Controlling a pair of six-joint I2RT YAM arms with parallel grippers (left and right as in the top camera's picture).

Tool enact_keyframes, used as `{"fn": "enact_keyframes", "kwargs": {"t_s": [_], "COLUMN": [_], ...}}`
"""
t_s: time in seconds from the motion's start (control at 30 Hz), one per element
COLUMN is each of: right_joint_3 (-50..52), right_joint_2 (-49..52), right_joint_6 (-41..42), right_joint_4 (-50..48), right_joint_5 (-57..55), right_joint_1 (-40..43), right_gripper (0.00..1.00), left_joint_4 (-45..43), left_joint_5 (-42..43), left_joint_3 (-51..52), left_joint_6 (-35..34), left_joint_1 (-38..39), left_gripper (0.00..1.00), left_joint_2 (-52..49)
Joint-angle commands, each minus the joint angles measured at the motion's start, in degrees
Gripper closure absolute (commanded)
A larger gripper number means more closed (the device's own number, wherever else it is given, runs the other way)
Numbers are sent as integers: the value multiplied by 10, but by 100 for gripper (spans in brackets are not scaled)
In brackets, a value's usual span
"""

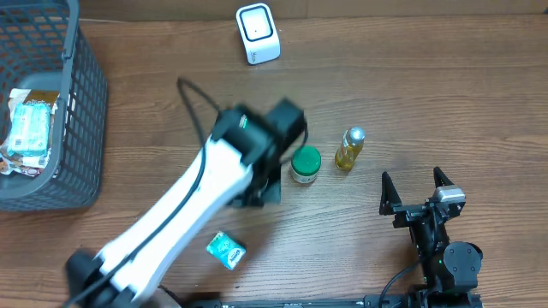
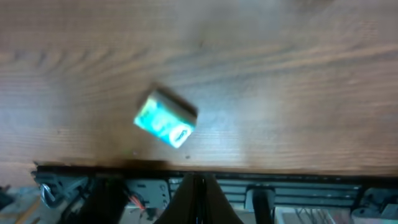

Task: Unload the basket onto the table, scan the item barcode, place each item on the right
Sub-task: 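Move the left gripper down to the small green packet and grasp it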

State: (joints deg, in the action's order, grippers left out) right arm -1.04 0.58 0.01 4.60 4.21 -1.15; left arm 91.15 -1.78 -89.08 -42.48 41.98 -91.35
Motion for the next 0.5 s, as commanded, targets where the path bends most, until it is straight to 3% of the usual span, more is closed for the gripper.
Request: {"fn": "enact_keyframes", "kwargs": {"t_s": [0.0, 0.27, 0.47], "right_joint_3": [6, 6, 6], "right_joint_2": [-4, -4, -4], "right_joint_6": [1, 1, 1], "right_joint_4": [-2, -2, -2], "right_joint_5": [-2, -2, -2], "right_joint_1": [3, 3, 3], "right_gripper": [0, 0, 0], "left_joint_4": [-34, -155, -225], "left_joint_5": [9, 63, 41], "left_joint_3": [112, 356, 433], "left_joint_6": [-104, -162, -169], "left_joint_1": [30, 34, 0], "left_gripper": [95, 96, 95], "left_joint_2": [68, 107, 107]}}
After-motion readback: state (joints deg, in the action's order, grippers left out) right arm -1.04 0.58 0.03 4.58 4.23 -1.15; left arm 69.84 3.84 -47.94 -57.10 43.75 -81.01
